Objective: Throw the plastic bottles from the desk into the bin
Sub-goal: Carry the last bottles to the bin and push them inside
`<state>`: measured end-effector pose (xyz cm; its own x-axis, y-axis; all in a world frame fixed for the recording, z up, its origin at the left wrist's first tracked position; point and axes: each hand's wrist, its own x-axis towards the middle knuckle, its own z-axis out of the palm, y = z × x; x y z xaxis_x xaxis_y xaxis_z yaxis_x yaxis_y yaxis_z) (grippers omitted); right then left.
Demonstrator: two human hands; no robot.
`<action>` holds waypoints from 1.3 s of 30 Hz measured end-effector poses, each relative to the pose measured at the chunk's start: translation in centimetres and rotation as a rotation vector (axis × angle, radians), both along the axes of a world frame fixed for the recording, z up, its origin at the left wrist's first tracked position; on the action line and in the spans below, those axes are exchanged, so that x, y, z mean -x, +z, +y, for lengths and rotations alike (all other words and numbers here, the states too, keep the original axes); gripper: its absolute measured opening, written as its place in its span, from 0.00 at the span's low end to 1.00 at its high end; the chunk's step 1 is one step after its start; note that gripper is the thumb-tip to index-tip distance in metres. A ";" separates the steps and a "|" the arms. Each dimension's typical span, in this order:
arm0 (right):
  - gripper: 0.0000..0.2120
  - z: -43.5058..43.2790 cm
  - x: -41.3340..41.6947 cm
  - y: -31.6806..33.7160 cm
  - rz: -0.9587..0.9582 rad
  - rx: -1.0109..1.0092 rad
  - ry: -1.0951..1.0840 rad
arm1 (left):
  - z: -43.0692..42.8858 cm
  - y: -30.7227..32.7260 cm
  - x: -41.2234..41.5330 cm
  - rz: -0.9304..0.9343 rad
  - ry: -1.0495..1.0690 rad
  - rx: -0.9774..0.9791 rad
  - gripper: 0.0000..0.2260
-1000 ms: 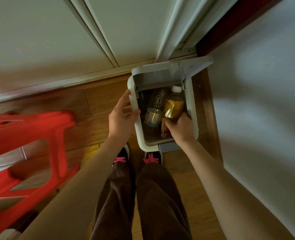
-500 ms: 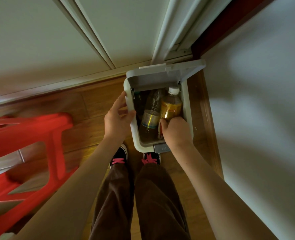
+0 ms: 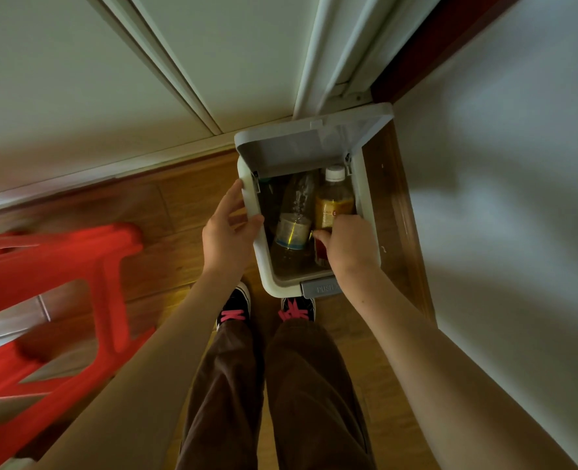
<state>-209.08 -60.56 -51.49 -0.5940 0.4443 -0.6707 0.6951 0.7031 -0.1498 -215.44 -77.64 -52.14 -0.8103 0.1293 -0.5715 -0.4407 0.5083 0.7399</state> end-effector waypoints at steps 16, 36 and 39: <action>0.21 2.0 -6.0 -1.7 0.623 -0.119 -0.069 | -0.1 -0.1 0.0 -0.002 -0.003 -0.006 0.28; 0.24 3.9 -6.3 -0.9 0.432 0.682 -0.840 | 2.1 8.0 5.3 0.028 0.133 -0.150 0.16; 0.21 4.5 -6.2 -0.5 0.325 0.737 -0.885 | 3.7 9.7 6.8 -0.018 0.066 -0.249 0.19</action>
<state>-202.87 -56.04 -51.99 -0.4652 0.3561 -0.8104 0.7493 -0.3290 -0.5747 -222.21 -73.91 -42.44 -0.8116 0.2152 -0.5432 -0.4811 0.2814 0.8303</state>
